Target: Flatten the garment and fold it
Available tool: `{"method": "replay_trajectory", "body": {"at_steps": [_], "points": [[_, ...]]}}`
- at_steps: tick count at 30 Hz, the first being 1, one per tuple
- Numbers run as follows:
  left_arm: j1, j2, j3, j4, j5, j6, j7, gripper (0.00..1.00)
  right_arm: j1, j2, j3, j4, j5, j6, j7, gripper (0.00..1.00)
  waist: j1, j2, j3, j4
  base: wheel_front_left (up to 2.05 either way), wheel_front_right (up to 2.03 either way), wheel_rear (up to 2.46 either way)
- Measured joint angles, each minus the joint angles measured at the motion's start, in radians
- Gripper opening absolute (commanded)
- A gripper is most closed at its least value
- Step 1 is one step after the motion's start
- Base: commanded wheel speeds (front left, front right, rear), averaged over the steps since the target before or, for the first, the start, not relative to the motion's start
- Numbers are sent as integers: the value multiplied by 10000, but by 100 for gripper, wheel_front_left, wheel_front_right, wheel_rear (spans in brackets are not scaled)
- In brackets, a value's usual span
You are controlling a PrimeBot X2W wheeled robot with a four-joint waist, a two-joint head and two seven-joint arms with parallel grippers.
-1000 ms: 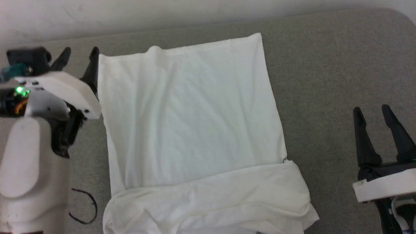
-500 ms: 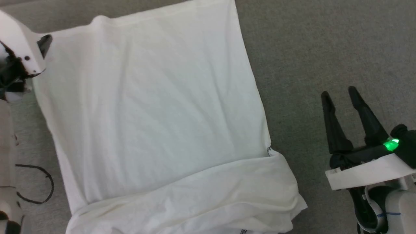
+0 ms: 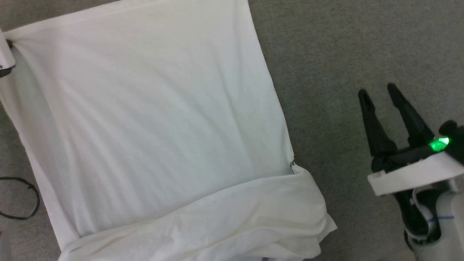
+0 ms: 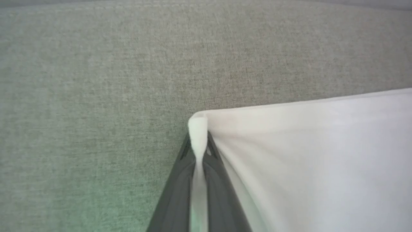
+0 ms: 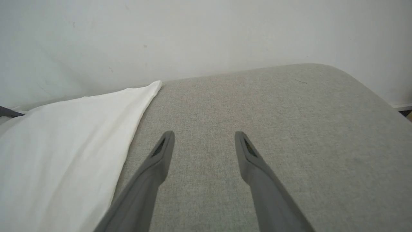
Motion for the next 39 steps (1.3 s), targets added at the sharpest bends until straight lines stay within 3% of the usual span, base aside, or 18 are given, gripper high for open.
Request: {"method": "replay_trajectory", "body": {"at_steps": [7,16,20,28,33,36,37,39], "points": [[178,-587,-163,-98,-4,-107,-1367,0,-2669,-836,514,1398,1542,0,1200,100,4,0,-134,526,0,0,0],[169,-1962,-589,-612,-194,-393,-3158,0,-6983,-1582,1768,5125,3312,-2,4138,100,6,0,-50,1725,0,0,0],[12,-2347,-874,-940,-196,-523,-3705,0,-8545,-1701,2190,6642,3511,0,5129,100,4,0,160,2308,0,0,0],[-507,-2899,-1528,-1267,-272,-750,-4357,0,-10516,-1737,2788,9087,3457,0,5996,100,4,0,748,3301,0,0,0],[-590,-2917,-1783,-1277,-378,-830,-4477,0,-11435,-1728,3267,10153,3277,0,7043,100,0,0,1068,3671,0,0,0],[-586,-2849,-1825,-1235,-554,-838,-4535,0,-11940,-1747,3427,10636,3279,0,7967,9,1,0,1115,3765,0,0,0],[-585,-2801,-1839,-1223,-621,-840,-4558,0,-12053,-1732,3490,10740,3279,0,8213,0,1,0,1093,3767,0,0,0],[-585,-2673,-1871,-1202,-635,-911,-4681,0,-12078,-1726,3687,10780,3262,0,8370,0,1,0,1020,3747,0,0,0]]}}
